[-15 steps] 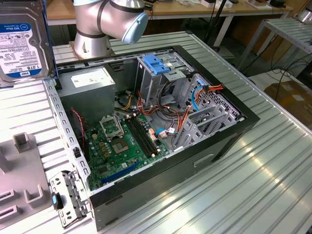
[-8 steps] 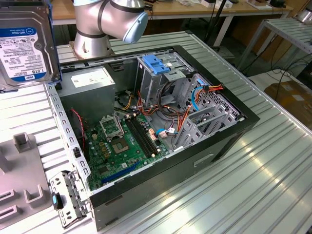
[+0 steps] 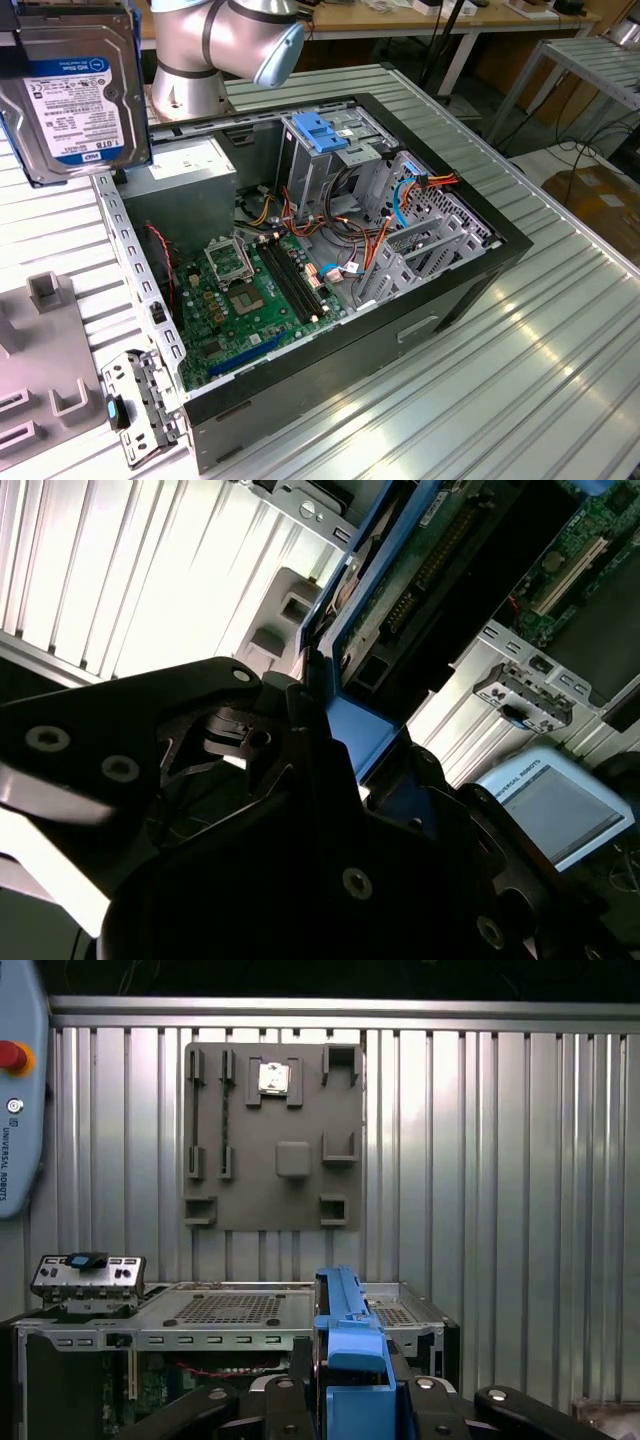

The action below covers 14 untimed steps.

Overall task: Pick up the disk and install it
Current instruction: 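Pick up the disk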

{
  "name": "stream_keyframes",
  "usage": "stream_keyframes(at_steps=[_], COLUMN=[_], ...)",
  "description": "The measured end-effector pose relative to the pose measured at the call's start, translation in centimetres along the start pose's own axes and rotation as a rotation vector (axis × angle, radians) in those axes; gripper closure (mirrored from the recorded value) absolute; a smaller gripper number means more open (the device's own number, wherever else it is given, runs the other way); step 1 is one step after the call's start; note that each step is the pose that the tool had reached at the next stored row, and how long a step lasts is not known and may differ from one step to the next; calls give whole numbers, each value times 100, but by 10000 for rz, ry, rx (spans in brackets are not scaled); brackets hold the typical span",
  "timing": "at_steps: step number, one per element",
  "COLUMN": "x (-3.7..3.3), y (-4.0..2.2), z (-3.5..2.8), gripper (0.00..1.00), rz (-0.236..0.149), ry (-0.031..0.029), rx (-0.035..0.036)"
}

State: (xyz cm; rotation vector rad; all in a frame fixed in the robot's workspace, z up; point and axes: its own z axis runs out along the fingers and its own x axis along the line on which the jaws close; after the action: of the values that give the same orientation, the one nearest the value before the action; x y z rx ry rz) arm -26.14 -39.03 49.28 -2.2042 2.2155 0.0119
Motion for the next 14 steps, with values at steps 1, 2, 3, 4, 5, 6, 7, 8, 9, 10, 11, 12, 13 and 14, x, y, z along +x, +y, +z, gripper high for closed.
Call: stream_keyframes(at_steps=[1,2,3,4,5,6,7,8,9,10,11,12,13,14], x=[2,3,4,5,6,8,9,9,11,12,14,16,18,19], y=[-19,-32,-47,-62,-79,-94,-110,-125,-145,-160,-186,-208,-232,-246], z=[1,2,3,4,5,6,7,8,9,10,11,13,15,15], gripper=[63,63,63,63,63,63,63,63,63,63,63,63,63,63], rz=[0,0,0,0,-1,0,0,0,0,0,0,0,0,-1], ry=[0,0,0,0,0,0,0,0,0,0,0,0,0,0], rx=[0,0,0,0,0,0,0,0,0,0,-1,-1,0,0])
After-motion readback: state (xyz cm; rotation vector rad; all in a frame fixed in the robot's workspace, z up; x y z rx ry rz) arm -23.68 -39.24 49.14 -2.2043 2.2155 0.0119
